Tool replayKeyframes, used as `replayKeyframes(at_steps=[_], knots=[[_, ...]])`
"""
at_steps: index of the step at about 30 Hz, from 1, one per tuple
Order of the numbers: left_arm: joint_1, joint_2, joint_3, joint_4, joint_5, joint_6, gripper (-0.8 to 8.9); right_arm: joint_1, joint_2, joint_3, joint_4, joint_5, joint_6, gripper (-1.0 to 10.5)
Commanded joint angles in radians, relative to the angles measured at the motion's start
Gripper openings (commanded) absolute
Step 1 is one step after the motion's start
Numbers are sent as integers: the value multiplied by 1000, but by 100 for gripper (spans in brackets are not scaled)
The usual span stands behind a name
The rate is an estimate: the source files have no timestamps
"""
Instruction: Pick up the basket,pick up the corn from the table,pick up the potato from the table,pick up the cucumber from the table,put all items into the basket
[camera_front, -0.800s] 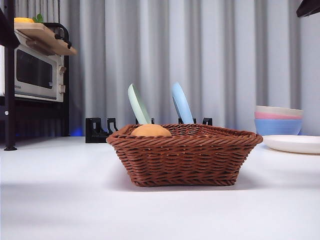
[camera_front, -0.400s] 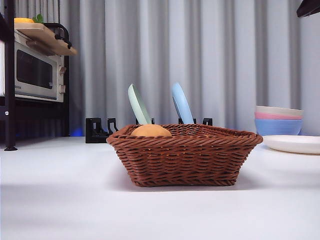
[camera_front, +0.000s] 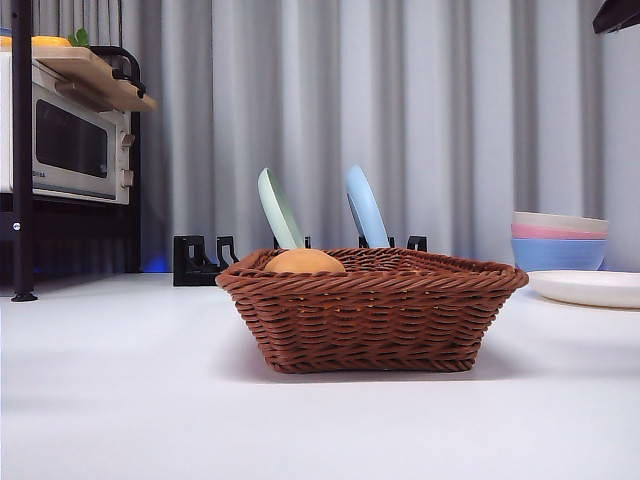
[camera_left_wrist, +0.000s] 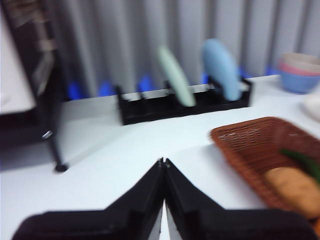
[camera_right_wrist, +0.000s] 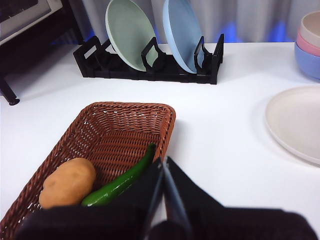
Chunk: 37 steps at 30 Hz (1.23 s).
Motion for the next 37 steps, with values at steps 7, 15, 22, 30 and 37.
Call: replayKeyframes(at_steps=[7,15,22,30,37], knots=[[281,-172,-292,72,84,-10,-3,0,-1,-6,5,3,8,2],[358,-219,-390,72,84,-10,-3,0,-1,-6,5,3,8,2],[364,-236,-415,85,89,-11,-3,0,-1,-6,5,3,9,2],[364,-235,-415,87,82,-10,-3,0,-1,-6,5,3,9,2],[364,-235,-415,87,82,-10,-3,0,-1,-6,5,3,8,2]])
